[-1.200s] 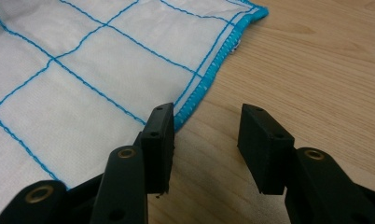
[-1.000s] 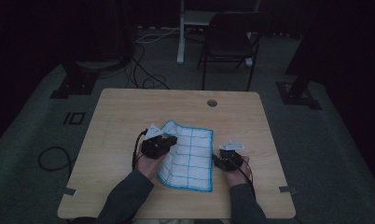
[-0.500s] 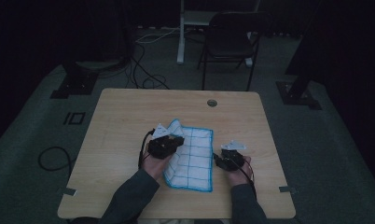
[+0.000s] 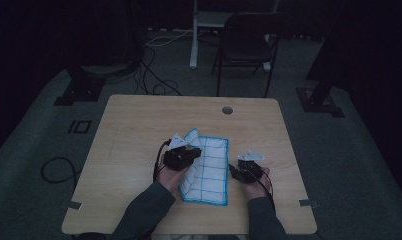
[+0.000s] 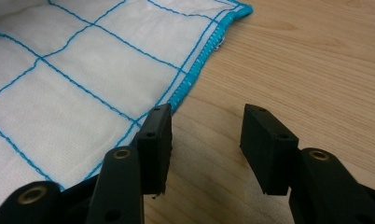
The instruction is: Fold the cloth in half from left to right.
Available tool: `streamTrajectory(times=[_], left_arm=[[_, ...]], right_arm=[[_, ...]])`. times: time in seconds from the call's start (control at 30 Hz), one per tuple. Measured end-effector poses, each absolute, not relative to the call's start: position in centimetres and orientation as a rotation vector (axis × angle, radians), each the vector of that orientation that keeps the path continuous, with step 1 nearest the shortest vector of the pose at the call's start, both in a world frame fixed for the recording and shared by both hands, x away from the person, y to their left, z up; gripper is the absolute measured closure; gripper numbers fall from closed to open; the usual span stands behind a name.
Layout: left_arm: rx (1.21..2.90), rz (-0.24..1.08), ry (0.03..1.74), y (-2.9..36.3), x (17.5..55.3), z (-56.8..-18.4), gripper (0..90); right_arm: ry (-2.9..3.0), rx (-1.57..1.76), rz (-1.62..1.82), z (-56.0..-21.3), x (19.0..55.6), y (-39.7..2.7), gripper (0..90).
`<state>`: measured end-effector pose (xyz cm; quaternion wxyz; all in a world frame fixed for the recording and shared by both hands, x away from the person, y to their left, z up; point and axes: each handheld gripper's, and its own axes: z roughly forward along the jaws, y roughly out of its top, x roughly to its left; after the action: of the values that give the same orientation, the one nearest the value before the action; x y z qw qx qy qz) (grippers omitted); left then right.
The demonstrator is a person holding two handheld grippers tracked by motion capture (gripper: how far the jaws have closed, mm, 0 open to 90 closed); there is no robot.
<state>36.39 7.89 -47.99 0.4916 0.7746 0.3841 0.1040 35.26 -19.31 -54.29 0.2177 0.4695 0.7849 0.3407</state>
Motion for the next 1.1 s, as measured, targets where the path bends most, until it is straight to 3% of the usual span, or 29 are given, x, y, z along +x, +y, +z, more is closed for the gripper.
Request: streamTrajectory(times=[1.1], left_arm=[[1.914, 0.204, 0.921, 4.6, 37.5, -48.7, 85.0]], right_arm=[[2.166, 1.317, 0.945, -54.3, 35.2, -19.6, 53.2]])
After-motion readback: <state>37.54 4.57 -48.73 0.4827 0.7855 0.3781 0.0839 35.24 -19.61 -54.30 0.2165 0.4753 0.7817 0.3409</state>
